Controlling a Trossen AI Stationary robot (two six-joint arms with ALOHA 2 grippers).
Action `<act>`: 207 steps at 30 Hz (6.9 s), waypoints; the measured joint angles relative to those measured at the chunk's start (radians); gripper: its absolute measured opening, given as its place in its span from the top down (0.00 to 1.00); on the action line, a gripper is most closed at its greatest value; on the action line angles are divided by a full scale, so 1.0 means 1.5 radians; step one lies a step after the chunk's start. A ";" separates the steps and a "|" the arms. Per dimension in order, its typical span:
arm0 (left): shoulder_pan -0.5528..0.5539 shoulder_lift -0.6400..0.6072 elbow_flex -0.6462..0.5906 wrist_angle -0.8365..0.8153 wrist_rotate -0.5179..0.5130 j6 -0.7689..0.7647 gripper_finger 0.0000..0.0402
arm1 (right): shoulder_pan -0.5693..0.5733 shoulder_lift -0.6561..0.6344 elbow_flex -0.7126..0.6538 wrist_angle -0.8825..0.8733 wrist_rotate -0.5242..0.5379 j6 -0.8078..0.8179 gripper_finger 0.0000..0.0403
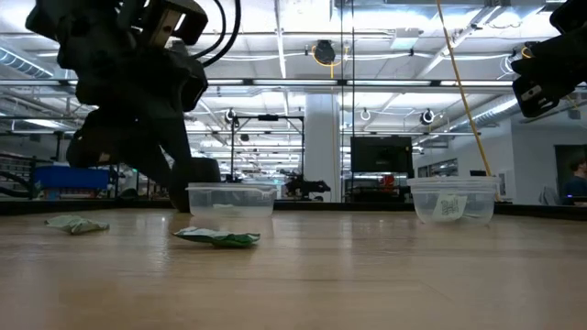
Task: Pick and place items into bin
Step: Put the green stevia packet into the left transparent bin, then put the top light green stevia packet into the left transparent bin
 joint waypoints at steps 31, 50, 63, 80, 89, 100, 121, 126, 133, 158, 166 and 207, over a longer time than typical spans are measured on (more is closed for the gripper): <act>-0.006 0.143 -0.002 0.175 0.038 -0.043 0.64 | 0.000 0.001 0.000 0.000 0.000 0.000 0.75; -0.017 0.172 -0.002 0.244 0.091 -0.019 0.69 | 0.000 0.001 0.000 0.000 0.000 0.000 0.75; -0.008 0.175 -0.005 0.312 0.058 0.054 0.98 | 0.000 0.001 0.000 0.000 0.000 0.000 0.75; 0.138 -0.021 -0.003 0.204 0.019 0.257 0.98 | 0.000 0.001 0.000 0.000 0.000 0.000 0.75; 0.273 -0.140 -0.003 -0.088 -0.123 0.332 0.98 | 0.000 0.002 0.000 0.000 0.000 0.000 0.75; 0.366 -0.135 -0.004 -0.102 -0.114 0.347 0.93 | 0.000 0.002 0.000 0.000 0.000 0.000 0.75; 0.221 -0.135 -0.003 -0.078 -0.017 0.308 0.67 | 0.000 0.002 0.000 0.000 0.000 0.000 0.75; 0.154 -0.135 -0.003 -0.094 -0.003 0.224 0.67 | 0.000 0.002 0.000 0.000 0.000 0.000 0.75; 0.072 -0.135 -0.003 -0.112 -0.013 0.118 0.66 | 0.000 0.002 0.000 0.000 0.000 0.000 0.75; -0.070 -0.127 -0.224 0.091 -0.114 -0.232 0.48 | 0.000 0.002 0.000 0.000 0.000 0.000 0.75; -0.050 -0.127 -0.250 0.099 -0.114 -0.247 0.48 | 0.000 0.002 0.000 0.000 0.000 0.000 0.75; -0.040 -0.028 -0.250 0.259 -0.028 -0.176 0.90 | 0.000 0.002 0.000 0.000 0.000 0.000 0.75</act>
